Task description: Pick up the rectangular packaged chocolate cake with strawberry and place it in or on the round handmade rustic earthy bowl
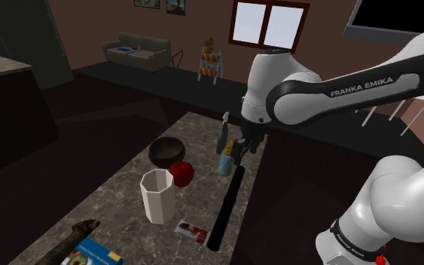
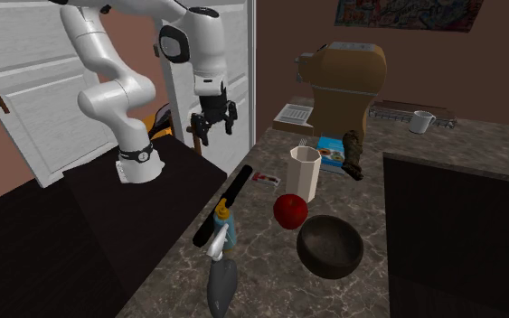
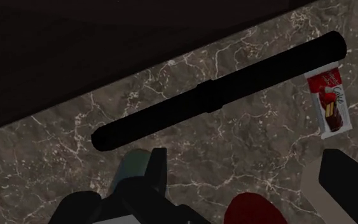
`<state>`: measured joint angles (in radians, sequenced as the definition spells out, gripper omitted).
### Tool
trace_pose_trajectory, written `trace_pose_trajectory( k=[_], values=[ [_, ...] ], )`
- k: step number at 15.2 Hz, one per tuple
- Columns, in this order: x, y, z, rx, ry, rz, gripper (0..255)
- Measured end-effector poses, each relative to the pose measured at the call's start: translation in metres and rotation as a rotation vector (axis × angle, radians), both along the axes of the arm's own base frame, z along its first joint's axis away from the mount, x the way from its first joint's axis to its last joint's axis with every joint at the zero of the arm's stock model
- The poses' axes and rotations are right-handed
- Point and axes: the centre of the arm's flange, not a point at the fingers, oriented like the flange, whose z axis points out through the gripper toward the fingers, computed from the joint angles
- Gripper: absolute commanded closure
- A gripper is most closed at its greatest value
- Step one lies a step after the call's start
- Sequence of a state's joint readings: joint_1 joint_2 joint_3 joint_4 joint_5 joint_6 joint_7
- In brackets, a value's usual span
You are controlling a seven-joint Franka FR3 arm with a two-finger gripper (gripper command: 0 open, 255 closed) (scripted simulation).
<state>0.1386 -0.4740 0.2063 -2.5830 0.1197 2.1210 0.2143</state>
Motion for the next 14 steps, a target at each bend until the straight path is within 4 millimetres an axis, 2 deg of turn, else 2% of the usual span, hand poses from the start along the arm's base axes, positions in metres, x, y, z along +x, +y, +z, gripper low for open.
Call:
trace_pose_trajectory(
  k=[14],
  values=[
    [0.02, 0.128, -0.136, -0.003, -0.001, 0.183, 0]
  ],
)
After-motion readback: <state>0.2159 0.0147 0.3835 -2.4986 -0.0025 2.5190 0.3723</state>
